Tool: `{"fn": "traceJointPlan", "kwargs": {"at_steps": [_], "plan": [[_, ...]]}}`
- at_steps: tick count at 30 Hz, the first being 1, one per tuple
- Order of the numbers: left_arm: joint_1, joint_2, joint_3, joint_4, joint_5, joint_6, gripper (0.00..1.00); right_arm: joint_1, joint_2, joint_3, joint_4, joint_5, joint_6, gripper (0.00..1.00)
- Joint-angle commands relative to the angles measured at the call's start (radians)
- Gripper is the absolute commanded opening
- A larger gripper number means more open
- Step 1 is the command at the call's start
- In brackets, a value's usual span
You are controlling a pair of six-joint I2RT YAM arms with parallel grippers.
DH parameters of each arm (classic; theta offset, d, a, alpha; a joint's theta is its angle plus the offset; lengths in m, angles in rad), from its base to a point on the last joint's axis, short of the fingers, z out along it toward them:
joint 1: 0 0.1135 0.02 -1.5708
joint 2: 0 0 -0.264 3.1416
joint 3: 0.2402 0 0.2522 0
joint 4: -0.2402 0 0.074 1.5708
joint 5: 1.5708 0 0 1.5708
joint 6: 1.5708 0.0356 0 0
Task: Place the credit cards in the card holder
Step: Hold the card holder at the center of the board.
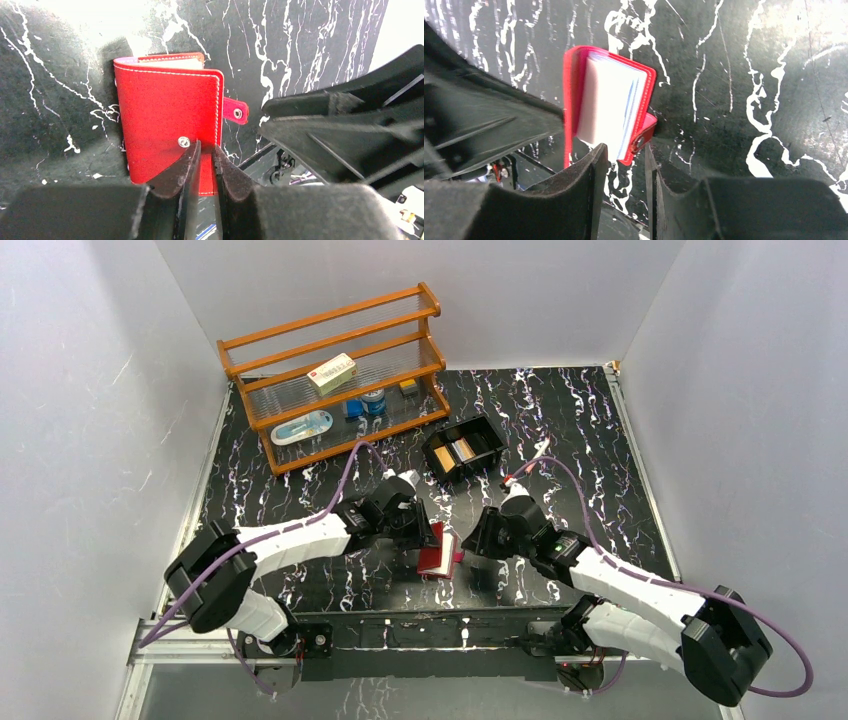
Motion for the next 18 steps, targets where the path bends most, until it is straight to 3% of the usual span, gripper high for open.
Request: {"fn": "traceJointPlan", "kwargs": {"at_steps": [1,4,12,18], "plan": [[-0.005,0.044,0.055,-0.019,0.017,0.009,0.15,0.006,-0.049,0.056,-0.009,0.007,0.007,0.42],[-0.002,0.082,0.102,-0.077,0.024,0.035,0.25,0.006,-0.049,0.054,-0.023,0.023,0.008,0.43],[0.08,0.096,0.14,-0.154,0.059,0.064,0.3,0.006,-0.042,0.046,-0.033,0.03,0.007,0.41],[0.088,0.128,0.187,-0.239,0.046,0.118,0.21,0.006,-0.015,0.023,-0.031,0.054,0.008,0.31]]}}
